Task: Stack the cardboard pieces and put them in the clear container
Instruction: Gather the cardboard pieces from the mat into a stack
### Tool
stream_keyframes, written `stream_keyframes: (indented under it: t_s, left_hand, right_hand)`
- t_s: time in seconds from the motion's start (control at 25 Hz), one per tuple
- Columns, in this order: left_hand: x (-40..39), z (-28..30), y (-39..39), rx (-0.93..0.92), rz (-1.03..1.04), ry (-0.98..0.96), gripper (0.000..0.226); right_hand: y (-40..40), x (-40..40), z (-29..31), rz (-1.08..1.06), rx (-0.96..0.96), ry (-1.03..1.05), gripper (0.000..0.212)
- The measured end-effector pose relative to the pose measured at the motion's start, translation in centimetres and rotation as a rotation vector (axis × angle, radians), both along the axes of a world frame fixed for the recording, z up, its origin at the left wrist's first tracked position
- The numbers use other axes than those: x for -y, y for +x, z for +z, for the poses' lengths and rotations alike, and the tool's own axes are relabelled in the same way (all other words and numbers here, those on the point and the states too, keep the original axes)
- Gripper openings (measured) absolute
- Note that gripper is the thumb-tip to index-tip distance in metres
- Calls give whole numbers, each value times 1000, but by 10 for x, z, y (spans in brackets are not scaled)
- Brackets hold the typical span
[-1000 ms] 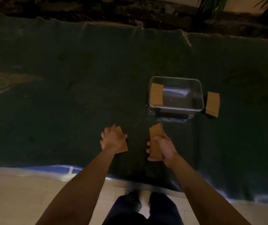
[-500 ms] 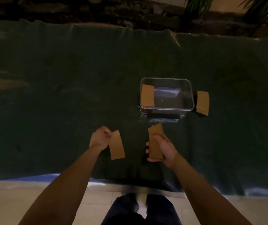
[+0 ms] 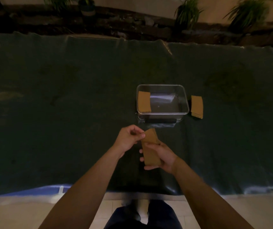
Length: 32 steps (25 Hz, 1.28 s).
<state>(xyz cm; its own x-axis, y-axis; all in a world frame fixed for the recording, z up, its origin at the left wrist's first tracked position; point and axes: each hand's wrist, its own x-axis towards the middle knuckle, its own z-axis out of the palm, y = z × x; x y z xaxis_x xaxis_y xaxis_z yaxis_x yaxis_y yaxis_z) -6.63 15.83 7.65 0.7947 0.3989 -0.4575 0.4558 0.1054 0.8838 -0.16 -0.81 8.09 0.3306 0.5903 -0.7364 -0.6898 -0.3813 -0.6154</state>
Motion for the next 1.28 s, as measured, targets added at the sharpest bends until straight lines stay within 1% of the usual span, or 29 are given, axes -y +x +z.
stream_keyframes:
  t_s: [0.16,0.2,0.24,0.28,0.32,0.36,0.4,0.44,0.52,0.56,0.72,0.84,0.92,1.0,1.04,1.08,1.12,1.2,1.24,1.28]
  left_hand:
    - [16,10,9,23,-67,54,7]
    - [21,13,12,24,-91,82,10]
    - [26,17,17,24,-119,103,18]
    - [31,21,21,16,-156,98,32]
    - [38,26,27,3,-193,68,48]
    - [44,30,33,-12,-223,37,59]
    - [52,32,41,-10,-250,37,59]
    - [59,34,49,12,-267,61,50]
    - [75,36,66,52,-261,107,27]
    - [82,36,74,57,-250,106,23]
    - [113,38,116,20,-239,27,22]
    - [139,38,158,-17,-184,-23,16]
    - [157,38,186,-39,-129,-4,15]
    - [174,39,215,-66,-82,28,16]
    - [184,39,231,-85,-63,40,16]
    - [190,39,244,-107,-40,56,15]
    - [197,38,258,-135,-14,85,14]
    - [208,36,282,-203,21,213,16]
    - [212,35,293,-239,28,278,17]
    - [213,35,300,-270,27,323,17]
  right_hand:
    - [-2,7,7,-51,94,2,30]
    - [-2,11,9,-63,118,-2,29]
    - [-1,13,11,-63,153,-14,27]
    - [1,15,13,-42,208,-44,25]
    - [4,16,15,-1,294,-97,22]
    - [6,15,16,48,396,-166,20]
    - [9,16,17,75,493,-236,21]
    - [14,18,17,73,562,-287,25]
    - [25,24,17,24,603,-307,35]
    - [31,30,17,-15,586,-287,40]
    - [71,63,18,-91,521,-189,55]
    - [111,88,19,-97,557,-183,53]
    - [139,103,21,-74,569,-158,56]
    - [169,122,23,-62,498,-91,62]
    - [183,133,22,-48,471,-77,62]
    - [193,143,22,-28,493,-89,58]
    - [203,152,22,11,594,-140,50]
    - [220,166,21,132,927,-300,33]
    - [227,169,21,186,1055,-355,28]
    - [234,170,21,213,1113,-371,26]
